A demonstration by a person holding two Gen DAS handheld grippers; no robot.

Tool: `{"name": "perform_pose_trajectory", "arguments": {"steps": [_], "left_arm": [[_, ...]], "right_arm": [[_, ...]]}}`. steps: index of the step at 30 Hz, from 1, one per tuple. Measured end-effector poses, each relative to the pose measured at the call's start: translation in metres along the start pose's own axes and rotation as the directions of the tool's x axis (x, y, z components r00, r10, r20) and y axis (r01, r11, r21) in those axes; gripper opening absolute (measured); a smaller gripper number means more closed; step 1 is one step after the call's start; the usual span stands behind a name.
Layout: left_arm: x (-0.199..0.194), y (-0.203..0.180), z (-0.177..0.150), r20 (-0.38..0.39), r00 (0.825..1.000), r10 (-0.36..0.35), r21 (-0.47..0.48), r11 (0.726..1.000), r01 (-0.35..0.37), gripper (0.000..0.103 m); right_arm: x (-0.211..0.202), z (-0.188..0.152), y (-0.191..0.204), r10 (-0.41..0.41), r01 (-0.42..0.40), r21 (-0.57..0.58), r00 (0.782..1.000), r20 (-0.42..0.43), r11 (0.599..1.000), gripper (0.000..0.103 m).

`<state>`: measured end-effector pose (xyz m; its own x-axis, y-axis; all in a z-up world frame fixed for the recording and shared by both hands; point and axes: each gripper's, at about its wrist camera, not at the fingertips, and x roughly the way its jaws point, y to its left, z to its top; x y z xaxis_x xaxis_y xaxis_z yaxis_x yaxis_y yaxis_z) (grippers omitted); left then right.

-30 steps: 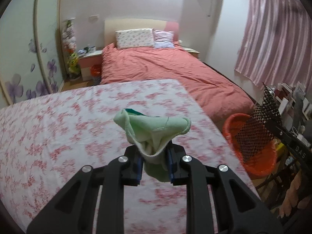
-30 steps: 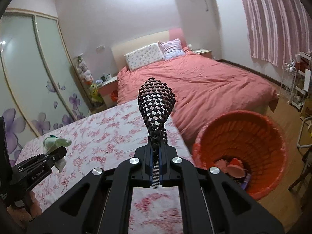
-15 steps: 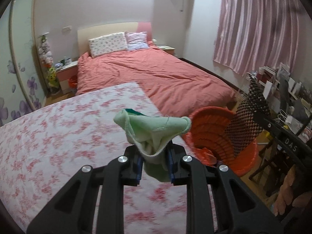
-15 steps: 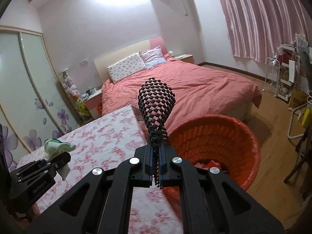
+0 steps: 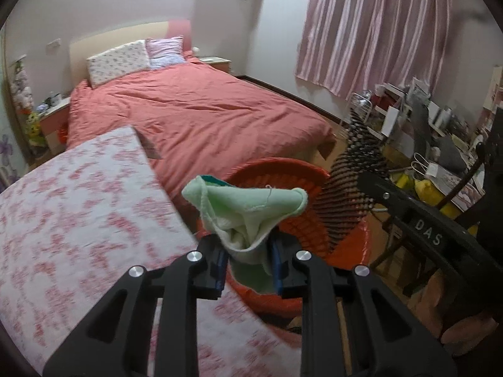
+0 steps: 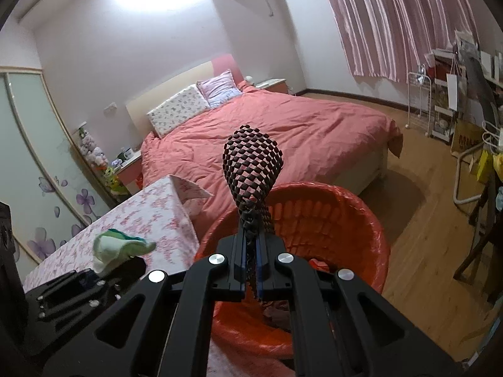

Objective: Collect trash

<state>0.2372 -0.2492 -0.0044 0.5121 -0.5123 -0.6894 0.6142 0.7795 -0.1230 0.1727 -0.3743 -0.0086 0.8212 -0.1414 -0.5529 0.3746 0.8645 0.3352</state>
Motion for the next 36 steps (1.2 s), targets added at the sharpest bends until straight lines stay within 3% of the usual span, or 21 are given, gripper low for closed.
{"name": "perform_pose_trajectory", "arguments": {"steps": [1, 3, 7, 12, 16, 22, 26, 29, 34, 36], "left_arm": [[0.006, -0.002, 0.001, -0.006, 1.000, -0.006, 0.001, 1.000, 0.006, 0.029], [0.022, -0.007, 0.002, -0.022, 1.000, -0.012, -0.004, 1.000, 0.012, 0.046], [0.042, -0.002, -0.002, -0.061, 0.998, -0.005, -0.013, 1.000, 0.004, 0.053], [0.046, 0.006, -0.005, -0.072, 0.997, 0.004, -0.031, 1.000, -0.006, 0.064], [0.031, 0.011, -0.008, -0.054, 0.998, 0.035, -0.021, 0.999, -0.037, 0.066], [-0.028, 0.022, -0.025, 0.051, 0.988, 0.146, -0.015, 0.989, -0.145, 0.086], [-0.079, 0.032, -0.046, 0.142, 0.960, 0.241, -0.040, 0.971, -0.237, 0.099], [-0.115, 0.040, -0.064, 0.199, 0.927, 0.318, -0.077, 0.948, -0.308, 0.099], [-0.167, 0.051, -0.100, 0.244, 0.870, 0.429, -0.147, 0.903, -0.404, 0.099], [-0.182, 0.054, -0.114, 0.252, 0.859, 0.447, -0.167, 0.894, -0.416, 0.099]], "right_arm": [[0.002, 0.001, -0.003, 0.003, -0.003, 0.000, 1.000, -0.005, 1.000, 0.005], [0.010, 0.002, -0.012, -0.002, 0.002, 0.001, 1.000, -0.016, 1.000, 0.009], [0.019, -0.001, -0.023, -0.008, 0.009, 0.016, 0.999, -0.040, 1.000, 0.043], [0.013, -0.007, -0.027, -0.027, 0.028, 0.026, 0.998, -0.048, 0.999, 0.054], [-0.005, -0.008, -0.023, -0.065, 0.065, 0.003, 0.998, -0.013, 0.998, 0.067], [-0.054, -0.011, -0.002, -0.154, 0.161, -0.053, 0.981, 0.119, 0.985, 0.094], [-0.089, -0.021, 0.023, -0.239, 0.266, -0.106, 0.947, 0.215, 0.958, 0.101], [-0.108, -0.030, 0.039, -0.271, 0.314, -0.148, 0.929, 0.253, 0.938, 0.101], [-0.142, -0.052, 0.052, -0.237, 0.289, -0.155, 0.928, 0.288, 0.945, 0.101], [-0.154, -0.062, 0.053, -0.239, 0.289, -0.132, 0.924, 0.299, 0.948, 0.101]]}}
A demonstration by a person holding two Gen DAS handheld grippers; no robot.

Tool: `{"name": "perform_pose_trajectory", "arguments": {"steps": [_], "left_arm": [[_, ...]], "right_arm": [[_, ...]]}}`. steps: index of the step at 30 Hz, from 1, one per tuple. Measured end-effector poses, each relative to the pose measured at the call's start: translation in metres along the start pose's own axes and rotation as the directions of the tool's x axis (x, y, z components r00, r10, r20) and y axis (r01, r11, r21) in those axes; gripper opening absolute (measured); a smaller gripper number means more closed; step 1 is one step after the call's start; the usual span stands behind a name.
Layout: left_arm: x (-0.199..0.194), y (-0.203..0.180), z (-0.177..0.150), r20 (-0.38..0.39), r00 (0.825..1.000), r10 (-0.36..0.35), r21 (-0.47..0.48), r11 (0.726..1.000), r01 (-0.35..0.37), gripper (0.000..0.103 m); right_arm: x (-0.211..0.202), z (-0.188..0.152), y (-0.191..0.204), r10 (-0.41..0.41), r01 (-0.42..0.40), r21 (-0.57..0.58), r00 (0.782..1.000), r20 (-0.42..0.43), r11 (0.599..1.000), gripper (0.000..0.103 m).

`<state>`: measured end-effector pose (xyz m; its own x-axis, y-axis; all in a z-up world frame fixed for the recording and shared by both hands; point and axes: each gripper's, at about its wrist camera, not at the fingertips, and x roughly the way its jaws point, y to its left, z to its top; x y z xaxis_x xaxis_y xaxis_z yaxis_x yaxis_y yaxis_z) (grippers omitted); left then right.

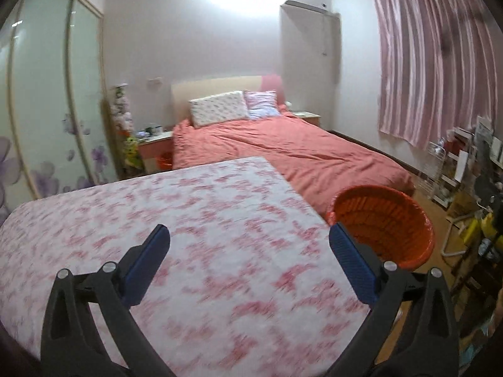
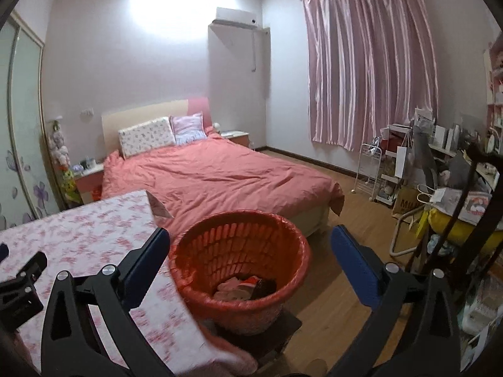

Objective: Collect trash

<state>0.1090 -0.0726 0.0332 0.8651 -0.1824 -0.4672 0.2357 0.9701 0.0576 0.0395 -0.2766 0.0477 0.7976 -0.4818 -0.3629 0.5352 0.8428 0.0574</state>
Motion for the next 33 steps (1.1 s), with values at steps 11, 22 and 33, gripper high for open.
{"name": "perform_pose_trajectory", "arguments": {"steps": [11, 22, 33], "left_arm": [[-0.063, 0.039, -0.054, 0.021, 0.987, 0.161, -0.081, 0.984, -0.158, 0.099], [-0.080, 0.059, -0.079, -0.019, 0.981, 0.194, -0.140, 0.971, -0.195, 0.099], [-0.085, 0.071, -0.086, -0.049, 0.977, 0.205, -0.185, 0.960, -0.211, 0.099]], "right_arm": [[-0.047, -0.041, 0.024, -0.001, 0.001, -0.002, 1.000, 0.030, 1.000, 0.101], [-0.055, -0.060, 0.043, 0.020, -0.022, -0.056, 0.999, -0.041, 0.998, 0.101], [-0.058, -0.073, 0.050, -0.026, 0.018, -0.076, 0.994, -0.103, 0.997, 0.101]]}}
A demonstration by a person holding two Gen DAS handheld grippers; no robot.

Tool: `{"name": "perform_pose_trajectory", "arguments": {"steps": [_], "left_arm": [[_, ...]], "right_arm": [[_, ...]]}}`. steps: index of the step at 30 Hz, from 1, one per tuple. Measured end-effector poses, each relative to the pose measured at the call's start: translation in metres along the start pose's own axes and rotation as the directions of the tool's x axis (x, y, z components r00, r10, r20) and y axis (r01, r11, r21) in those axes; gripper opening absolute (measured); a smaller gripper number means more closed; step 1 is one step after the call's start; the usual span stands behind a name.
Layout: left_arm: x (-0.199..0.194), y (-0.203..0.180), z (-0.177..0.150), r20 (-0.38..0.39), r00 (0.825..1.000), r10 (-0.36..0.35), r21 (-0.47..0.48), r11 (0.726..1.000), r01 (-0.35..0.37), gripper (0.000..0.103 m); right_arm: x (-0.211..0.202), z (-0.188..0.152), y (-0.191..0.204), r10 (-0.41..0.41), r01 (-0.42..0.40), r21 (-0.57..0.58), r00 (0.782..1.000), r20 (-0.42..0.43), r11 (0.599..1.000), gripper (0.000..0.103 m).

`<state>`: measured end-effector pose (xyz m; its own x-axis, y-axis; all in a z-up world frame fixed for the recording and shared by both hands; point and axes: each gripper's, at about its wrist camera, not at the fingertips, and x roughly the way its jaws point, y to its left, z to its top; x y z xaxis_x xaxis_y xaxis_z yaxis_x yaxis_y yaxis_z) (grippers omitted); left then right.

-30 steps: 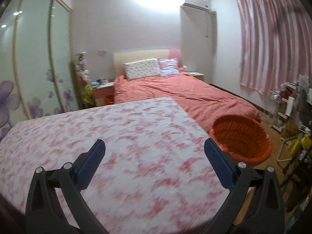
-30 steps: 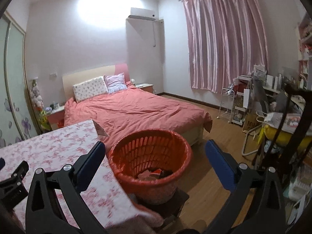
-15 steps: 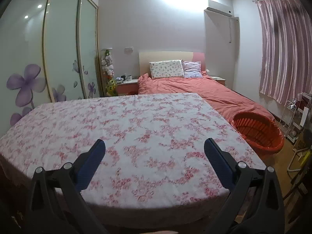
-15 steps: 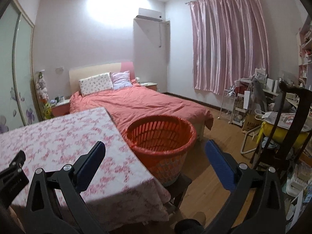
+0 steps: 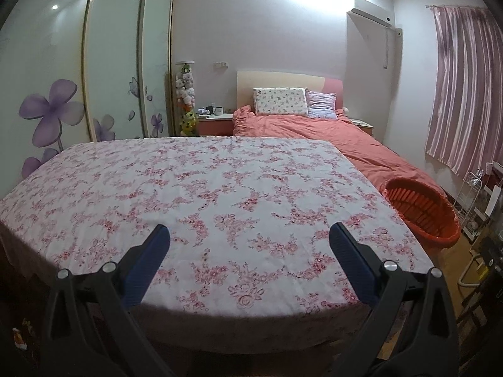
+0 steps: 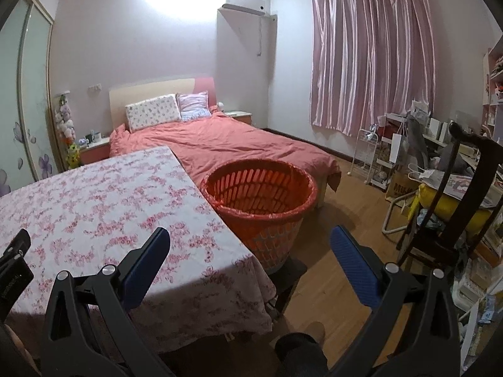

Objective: Collect trash

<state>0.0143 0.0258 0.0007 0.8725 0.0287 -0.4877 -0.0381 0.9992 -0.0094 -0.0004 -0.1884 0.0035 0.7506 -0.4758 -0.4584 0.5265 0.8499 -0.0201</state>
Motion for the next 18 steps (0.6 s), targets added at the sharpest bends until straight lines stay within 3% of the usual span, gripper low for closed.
{"name": "perform_pose_trajectory", "arguments": {"steps": [5, 18], "left_arm": [[0.000, -0.001, -0.001, -0.016, 1.000, 0.008, 0.001, 1.000, -0.008, 0.099], [-0.004, -0.012, -0.002, -0.035, 0.999, -0.003, 0.025, 1.000, 0.004, 0.099]], "right_arm": [[0.003, -0.004, -0.004, -0.010, 0.010, 0.014, 0.999, -0.043, 1.000, 0.101], [0.001, -0.004, -0.009, 0.003, -0.001, 0.017, 0.998, -0.063, 1.000, 0.101]]}}
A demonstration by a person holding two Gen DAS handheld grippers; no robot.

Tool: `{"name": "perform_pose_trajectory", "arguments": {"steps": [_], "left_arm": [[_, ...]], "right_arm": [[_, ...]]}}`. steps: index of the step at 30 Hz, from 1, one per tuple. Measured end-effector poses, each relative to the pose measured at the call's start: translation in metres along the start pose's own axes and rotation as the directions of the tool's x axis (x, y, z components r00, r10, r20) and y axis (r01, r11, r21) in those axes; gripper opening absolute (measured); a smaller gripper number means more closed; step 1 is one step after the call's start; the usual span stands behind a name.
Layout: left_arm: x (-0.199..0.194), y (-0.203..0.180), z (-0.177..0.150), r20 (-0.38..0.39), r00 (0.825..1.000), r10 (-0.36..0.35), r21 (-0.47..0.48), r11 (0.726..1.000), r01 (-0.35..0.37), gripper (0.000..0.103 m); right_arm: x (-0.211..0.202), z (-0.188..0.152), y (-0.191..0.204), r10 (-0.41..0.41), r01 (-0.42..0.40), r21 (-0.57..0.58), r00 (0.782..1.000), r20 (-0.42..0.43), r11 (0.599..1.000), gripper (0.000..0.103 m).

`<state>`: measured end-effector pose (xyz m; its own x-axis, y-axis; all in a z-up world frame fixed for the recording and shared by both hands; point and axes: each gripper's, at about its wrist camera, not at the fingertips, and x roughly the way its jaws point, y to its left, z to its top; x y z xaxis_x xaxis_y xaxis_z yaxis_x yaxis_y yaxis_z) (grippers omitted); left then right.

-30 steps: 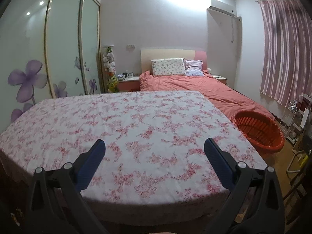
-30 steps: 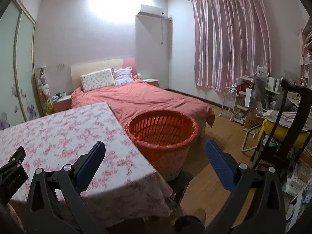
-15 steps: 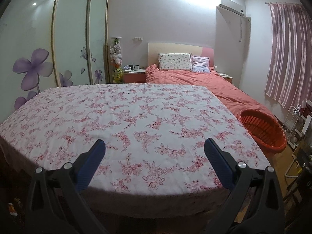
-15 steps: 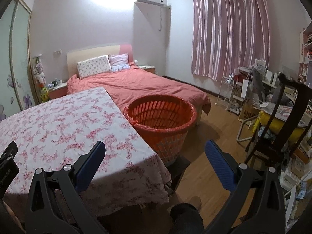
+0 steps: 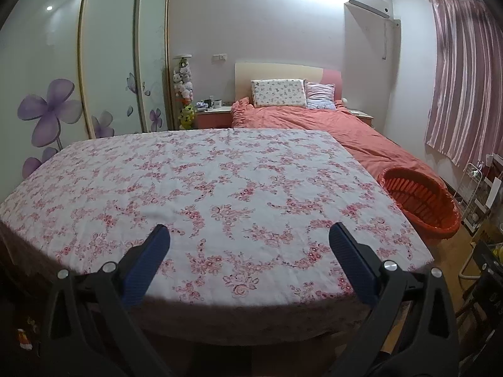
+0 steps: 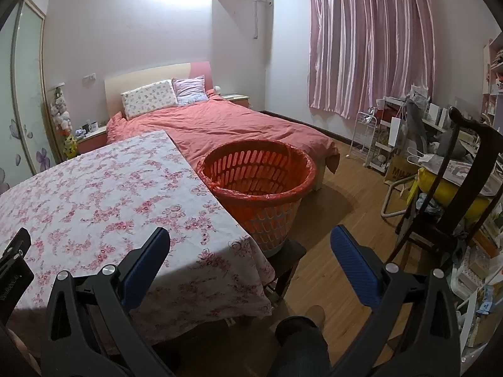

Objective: Collect trash

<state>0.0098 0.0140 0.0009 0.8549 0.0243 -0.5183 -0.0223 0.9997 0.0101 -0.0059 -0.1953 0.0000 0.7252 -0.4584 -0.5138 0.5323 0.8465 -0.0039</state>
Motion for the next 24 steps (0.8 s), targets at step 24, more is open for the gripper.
{"name": "perform_pose_trajectory", "arguments": {"steps": [24], "left_arm": [[-0.016, -0.009, 0.006, 0.044, 0.996, -0.078, 0.016, 0.997, 0.077, 0.099]], "right_arm": [[-0.005, 0.004, -0.001, 0.027, -0.028, 0.006, 0.999, 0.027, 1.000, 0.101]]}}
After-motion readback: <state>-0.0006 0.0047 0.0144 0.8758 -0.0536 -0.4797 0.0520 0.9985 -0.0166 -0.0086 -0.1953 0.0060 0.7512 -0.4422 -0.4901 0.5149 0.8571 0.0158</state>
